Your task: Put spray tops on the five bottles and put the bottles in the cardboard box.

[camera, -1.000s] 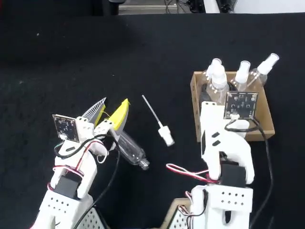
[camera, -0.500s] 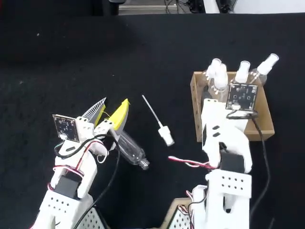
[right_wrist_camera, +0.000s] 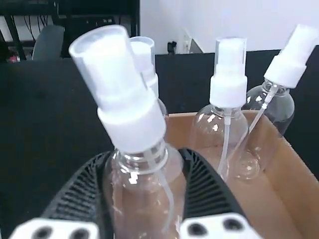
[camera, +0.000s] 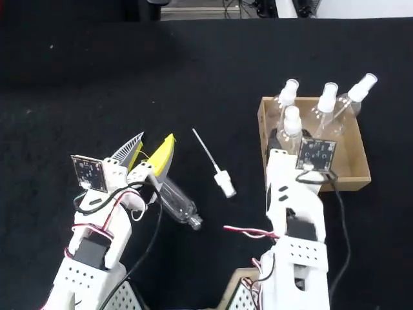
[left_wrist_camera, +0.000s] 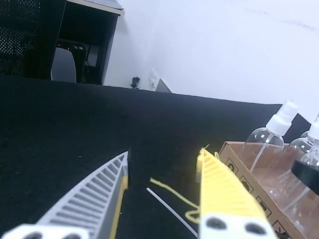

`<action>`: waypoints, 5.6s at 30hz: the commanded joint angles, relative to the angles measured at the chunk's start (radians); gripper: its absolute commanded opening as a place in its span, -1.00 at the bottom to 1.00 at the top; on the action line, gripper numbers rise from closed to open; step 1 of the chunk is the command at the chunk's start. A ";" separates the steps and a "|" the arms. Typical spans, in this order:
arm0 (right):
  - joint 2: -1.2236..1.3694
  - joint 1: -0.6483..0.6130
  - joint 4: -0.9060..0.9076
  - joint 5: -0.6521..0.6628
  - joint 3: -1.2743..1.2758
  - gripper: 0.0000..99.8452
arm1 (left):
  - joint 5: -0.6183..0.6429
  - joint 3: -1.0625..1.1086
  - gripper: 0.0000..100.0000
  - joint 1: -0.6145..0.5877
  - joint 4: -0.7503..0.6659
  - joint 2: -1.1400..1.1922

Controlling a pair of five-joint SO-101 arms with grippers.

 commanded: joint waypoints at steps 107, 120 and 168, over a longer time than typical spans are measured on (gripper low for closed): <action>0.004 -0.038 0.114 -0.077 0.050 -0.50 | 0.000 0.022 -0.58 0.001 -0.017 -0.014; 0.004 -0.028 0.117 -0.074 0.047 -0.26 | 0.000 0.021 -0.58 0.001 -0.017 -0.014; 0.002 -0.005 1.410 0.110 -0.901 -0.61 | -0.044 0.024 -0.72 0.001 -0.012 -0.014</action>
